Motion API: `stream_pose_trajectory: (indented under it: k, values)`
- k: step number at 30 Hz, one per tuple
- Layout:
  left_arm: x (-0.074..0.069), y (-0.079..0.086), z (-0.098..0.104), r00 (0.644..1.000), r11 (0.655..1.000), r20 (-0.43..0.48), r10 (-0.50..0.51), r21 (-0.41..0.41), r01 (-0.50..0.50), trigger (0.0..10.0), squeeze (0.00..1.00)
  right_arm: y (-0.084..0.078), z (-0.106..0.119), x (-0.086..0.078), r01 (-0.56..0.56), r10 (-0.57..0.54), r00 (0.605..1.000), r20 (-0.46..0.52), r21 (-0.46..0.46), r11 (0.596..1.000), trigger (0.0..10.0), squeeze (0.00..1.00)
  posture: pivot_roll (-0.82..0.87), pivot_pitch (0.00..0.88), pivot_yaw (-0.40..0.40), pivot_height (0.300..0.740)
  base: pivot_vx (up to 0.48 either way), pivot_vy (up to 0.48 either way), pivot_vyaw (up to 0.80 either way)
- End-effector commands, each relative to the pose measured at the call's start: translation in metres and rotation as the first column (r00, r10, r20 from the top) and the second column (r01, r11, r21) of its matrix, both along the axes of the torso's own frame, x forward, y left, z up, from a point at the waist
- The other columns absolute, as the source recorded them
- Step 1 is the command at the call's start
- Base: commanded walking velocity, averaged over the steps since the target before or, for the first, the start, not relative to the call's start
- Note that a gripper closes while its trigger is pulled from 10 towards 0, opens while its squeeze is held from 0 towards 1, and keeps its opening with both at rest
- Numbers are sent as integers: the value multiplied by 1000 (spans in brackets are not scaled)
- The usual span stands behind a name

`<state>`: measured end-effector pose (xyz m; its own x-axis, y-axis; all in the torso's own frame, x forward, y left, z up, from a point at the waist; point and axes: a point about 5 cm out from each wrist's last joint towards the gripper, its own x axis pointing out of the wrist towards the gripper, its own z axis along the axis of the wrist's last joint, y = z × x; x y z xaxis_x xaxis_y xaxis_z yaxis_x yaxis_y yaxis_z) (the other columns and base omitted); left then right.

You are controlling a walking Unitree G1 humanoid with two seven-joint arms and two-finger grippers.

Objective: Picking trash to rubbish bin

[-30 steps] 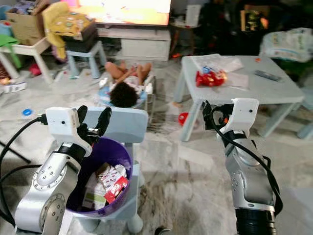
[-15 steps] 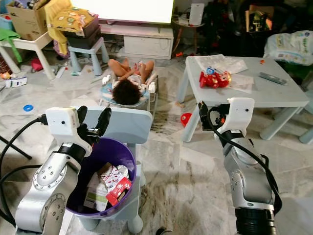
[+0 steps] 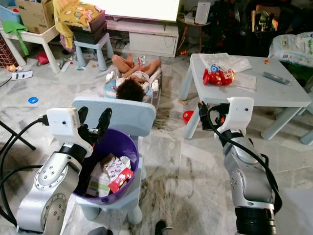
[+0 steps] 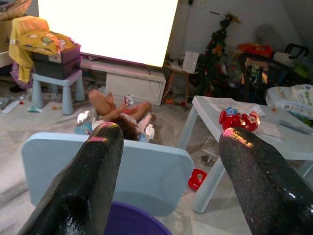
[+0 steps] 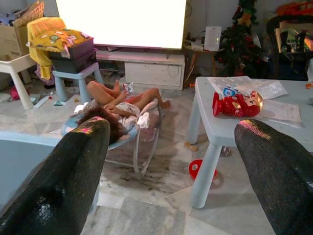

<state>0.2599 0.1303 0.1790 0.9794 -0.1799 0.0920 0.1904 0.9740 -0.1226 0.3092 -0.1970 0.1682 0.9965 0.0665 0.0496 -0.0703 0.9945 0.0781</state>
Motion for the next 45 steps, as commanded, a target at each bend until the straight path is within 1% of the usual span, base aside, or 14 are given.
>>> stream_pose_trajectory:
  k: [1, 13, 45]
  values:
    - [0, -3, -2, 1000, 1000, -10, -10, -3, 10, 10000, 0, -2, 5, -1, 0, 0, 1000, 14, -5, 1000, 10000, 0, 78, 89, -85, 740, -307, 0, 0]
    - [1, -3, -2, 1000, 1000, -9, -11, -2, 11, 10000, 0, -2, 5, 2, -6, 6, 1000, 13, -5, 1000, 10000, 0, 77, 79, -88, 740, -311, 0, 0]
    - [2, -7, -3, 1000, 1000, -11, -10, -15, 10, 10000, 0, -2, 6, 3, -15, 15, 1000, 11, -16, 1000, 10000, 0, 62, 84, -97, 740, -331, 0, 0]
